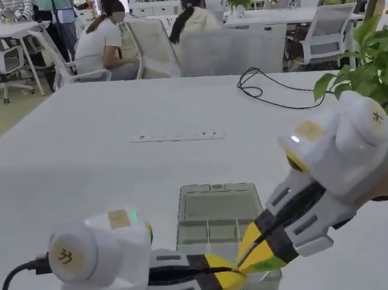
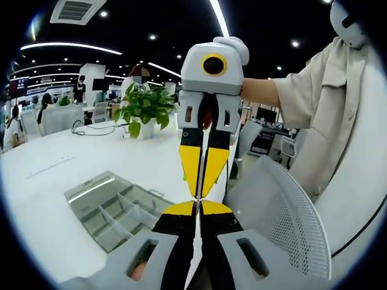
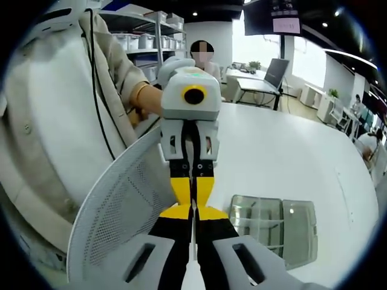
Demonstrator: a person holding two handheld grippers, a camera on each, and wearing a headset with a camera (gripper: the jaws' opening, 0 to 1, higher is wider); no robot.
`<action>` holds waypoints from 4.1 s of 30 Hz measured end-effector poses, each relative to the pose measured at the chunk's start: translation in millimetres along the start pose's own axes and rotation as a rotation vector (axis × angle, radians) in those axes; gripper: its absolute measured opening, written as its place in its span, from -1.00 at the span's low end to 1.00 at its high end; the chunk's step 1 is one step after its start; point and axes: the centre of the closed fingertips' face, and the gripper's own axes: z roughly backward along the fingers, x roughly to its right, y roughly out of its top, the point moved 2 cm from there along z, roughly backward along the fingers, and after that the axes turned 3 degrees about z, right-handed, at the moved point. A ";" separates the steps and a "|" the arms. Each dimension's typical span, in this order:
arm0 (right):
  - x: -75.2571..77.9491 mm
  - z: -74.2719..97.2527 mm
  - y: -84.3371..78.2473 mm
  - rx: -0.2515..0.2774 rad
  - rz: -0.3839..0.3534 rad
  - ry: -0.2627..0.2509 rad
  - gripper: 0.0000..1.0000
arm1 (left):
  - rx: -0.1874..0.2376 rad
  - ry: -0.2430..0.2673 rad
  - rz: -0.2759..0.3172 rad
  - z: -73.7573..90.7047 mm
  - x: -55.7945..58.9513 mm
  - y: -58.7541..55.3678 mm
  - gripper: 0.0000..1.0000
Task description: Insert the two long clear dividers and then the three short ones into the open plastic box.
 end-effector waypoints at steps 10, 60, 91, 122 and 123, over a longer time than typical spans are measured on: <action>5.3 2.0 -1.2 -0.040 0.001 -0.041 -0.95 | 0.017 0.050 0.007 0.1 -5.7 1.1 -0.98; 86.0 3.9 -83.1 -0.491 -0.171 -0.204 -0.95 | -0.002 0.327 0.065 27.7 -44.8 -16.4 0.48; 96.8 -11.4 -101.0 -0.517 -0.175 -0.199 -0.95 | -0.001 0.357 0.090 32.6 -56.0 -19.7 0.55; 96.9 -17.5 -105.8 -0.530 -0.175 -0.174 -0.95 | -0.004 0.359 0.089 34.8 -58.1 -20.5 0.49; 97.3 -18.3 -106.2 -0.534 -0.176 -0.172 -0.95 | -0.004 0.359 0.089 34.7 -58.1 -20.4 0.49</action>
